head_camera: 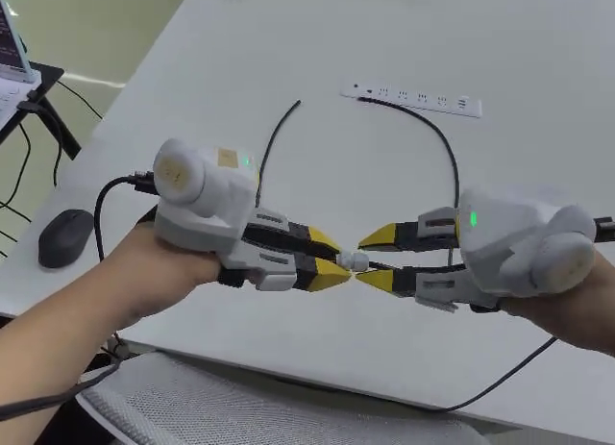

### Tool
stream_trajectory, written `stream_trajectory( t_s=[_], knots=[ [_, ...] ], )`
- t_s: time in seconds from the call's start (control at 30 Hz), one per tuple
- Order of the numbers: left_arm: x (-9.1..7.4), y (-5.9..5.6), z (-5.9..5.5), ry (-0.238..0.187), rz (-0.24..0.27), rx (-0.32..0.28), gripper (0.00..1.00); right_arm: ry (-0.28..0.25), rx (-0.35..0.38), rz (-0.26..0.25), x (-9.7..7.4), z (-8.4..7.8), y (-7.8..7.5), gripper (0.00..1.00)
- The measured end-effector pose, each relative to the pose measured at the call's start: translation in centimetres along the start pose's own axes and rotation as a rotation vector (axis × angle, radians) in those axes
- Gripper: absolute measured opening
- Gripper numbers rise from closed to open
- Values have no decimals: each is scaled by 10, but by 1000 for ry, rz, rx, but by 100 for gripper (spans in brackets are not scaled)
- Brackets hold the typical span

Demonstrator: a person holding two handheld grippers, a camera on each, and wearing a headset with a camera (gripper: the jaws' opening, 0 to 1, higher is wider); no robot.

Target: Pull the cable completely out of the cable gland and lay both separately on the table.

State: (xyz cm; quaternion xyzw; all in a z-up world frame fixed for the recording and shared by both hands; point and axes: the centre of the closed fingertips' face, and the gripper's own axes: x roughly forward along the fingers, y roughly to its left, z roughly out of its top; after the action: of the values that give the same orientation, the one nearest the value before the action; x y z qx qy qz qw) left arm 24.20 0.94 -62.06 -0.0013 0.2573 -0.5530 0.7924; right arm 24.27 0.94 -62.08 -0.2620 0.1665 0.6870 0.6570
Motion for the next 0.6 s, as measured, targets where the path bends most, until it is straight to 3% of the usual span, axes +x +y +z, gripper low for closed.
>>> stream_trajectory(
  t_s=[0.13, 0.17, 0.27, 0.33, 0.37, 0.43, 0.47, 0.6],
  knots=[
    [-1, 2, -3, 9, 10, 51, 14, -33, 170, 79, -8, 2, 1, 21],
    [-1, 4, -3, 10, 16, 94, 14, -39, 280, 133, -10, 2, 6, 22],
    [-1, 2, -4, 13, 16, 111, 14, -68, 421, 185, -12, 3, 1, 18],
    [0, 3, -4, 14, 19, 133, 14, -115, 520, 217, -13, 7, -7, 18],
    [0, 2, -4, 18, 21, 144, 14, -136, 624, 271, -15, 11, -7, 19],
    [0, 2, -3, 18, 22, 170, 14, -146, 762, 360, -16, 13, -6, 21],
    [0, 1, -2, 19, 22, 177, 14, -166, 781, 386, -15, 15, -7, 21],
    [-1, 0, 0, 26, 23, 228, 14, -137, 893, 490, -11, 8, -1, 19]
  ],
)
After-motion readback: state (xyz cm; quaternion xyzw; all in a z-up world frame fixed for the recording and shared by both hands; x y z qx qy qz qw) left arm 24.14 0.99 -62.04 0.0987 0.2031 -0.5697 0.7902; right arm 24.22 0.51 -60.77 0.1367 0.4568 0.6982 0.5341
